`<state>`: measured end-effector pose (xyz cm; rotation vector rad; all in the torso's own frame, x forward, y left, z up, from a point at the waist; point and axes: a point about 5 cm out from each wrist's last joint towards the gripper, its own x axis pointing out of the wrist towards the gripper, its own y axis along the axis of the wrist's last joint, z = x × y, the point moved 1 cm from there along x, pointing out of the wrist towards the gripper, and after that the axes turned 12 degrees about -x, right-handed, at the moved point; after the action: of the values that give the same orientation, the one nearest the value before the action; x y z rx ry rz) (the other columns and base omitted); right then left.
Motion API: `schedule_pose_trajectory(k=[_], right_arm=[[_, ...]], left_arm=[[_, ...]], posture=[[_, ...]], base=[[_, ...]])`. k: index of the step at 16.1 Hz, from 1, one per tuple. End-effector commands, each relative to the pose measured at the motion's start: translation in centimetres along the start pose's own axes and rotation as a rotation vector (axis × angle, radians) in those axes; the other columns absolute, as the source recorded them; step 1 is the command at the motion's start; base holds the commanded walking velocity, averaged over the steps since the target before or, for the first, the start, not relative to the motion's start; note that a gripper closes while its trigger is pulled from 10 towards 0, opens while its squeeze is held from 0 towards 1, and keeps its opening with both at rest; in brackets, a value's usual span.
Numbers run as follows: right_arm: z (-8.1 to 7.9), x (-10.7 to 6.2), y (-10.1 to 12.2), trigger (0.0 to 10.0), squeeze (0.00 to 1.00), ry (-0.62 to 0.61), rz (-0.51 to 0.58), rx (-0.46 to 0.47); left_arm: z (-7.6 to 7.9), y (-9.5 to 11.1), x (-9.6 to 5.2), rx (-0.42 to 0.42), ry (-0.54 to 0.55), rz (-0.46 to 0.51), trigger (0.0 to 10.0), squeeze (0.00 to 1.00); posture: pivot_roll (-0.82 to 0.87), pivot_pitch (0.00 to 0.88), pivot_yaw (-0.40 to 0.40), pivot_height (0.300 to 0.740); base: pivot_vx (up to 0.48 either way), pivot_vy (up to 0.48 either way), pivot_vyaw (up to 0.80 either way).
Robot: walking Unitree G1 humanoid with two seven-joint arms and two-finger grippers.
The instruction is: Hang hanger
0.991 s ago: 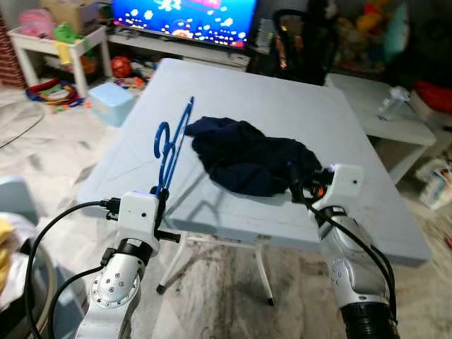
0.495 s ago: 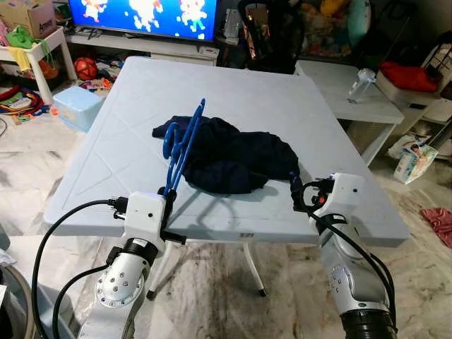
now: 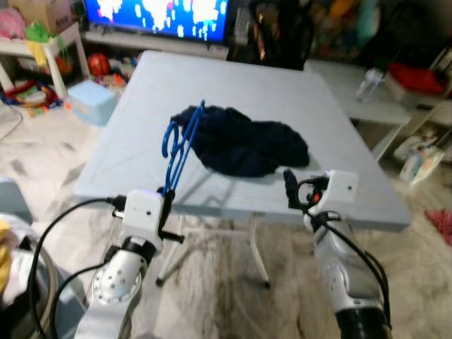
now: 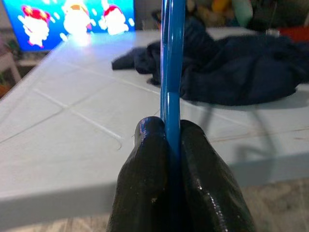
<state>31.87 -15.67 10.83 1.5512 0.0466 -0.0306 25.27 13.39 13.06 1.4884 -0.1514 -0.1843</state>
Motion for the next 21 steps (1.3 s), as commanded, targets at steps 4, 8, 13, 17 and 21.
schedule_pose_trajectory(k=[4,8,13,17,21], right_arm=[[0.5,0.4,0.5,10.0,0.00,-0.017,0.009,-0.014],[1.4,0.3,0.3,10.0,0.00,-0.017,0.005,-0.038],[2.7,0.9,1.0,10.0,0.00,-0.046,0.017,-0.077],[3.9,0.6,0.7,10.0,0.00,-0.136,0.028,-0.036],[4.1,0.2,0.3,10.0,0.00,-0.156,0.036,-0.037]], left_arm=[[0.8,0.0,0.2,-0.009,-0.015,0.000,10.0,0.00],[1.3,-0.4,0.0,-0.019,-0.035,-0.014,10.0,0.00],[1.2,-0.3,0.7,-0.042,-0.078,-0.025,10.0,0.00],[1.7,-0.8,1.6,-0.053,-0.121,-0.063,10.0,0.00],[2.6,-1.3,1.9,-0.019,-0.281,-0.133,10.0,0.00]], posture=[[0.20,0.016,-0.145,0.740],[0.19,0.002,-0.149,0.740],[0.16,0.028,-0.133,0.740],[0.16,0.000,-0.055,0.740],[0.15,0.000,0.010,0.740]], base=[[-0.281,0.000,0.00],[-0.289,0.000,0.00],[-0.106,0.000,0.00],[0.000,0.000,0.00],[0.000,0.000,0.00]])
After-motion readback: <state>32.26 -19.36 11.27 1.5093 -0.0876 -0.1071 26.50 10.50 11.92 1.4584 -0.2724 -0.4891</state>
